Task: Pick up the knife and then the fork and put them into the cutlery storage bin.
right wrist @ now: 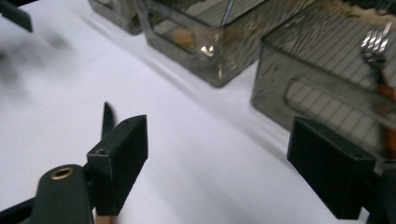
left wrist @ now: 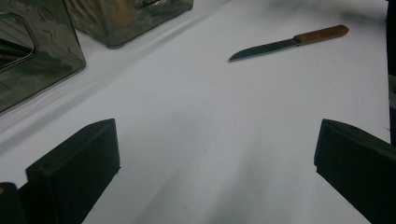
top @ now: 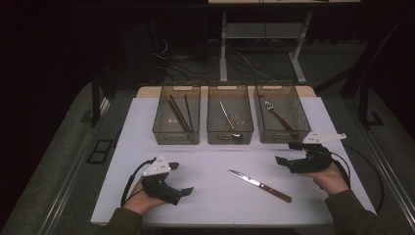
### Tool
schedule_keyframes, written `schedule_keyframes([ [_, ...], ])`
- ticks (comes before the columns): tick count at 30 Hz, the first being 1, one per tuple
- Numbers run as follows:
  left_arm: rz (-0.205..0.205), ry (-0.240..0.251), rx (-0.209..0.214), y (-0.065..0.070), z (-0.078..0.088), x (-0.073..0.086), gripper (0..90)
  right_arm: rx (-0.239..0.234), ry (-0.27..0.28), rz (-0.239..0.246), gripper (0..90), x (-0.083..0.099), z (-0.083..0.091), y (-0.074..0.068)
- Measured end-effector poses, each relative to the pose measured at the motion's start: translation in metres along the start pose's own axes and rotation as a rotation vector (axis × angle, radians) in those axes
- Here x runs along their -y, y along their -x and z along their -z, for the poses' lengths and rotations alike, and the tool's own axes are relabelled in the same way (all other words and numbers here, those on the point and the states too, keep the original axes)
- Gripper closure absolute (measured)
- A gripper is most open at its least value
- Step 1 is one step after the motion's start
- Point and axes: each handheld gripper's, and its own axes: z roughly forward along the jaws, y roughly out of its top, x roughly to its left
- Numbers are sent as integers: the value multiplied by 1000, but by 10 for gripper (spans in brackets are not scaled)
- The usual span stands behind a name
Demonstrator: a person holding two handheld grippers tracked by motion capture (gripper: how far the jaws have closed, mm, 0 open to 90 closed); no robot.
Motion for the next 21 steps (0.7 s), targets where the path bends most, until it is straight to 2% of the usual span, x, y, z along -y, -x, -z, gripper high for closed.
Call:
schedule_keyframes([
  [13,1,-6,-7,0,-1,0,0,-53,-37,21,194,14,1,-18],
  [21,-1,-7,-8,1,-1,0,0,-88,-92,39,175,26,-4,-32],
])
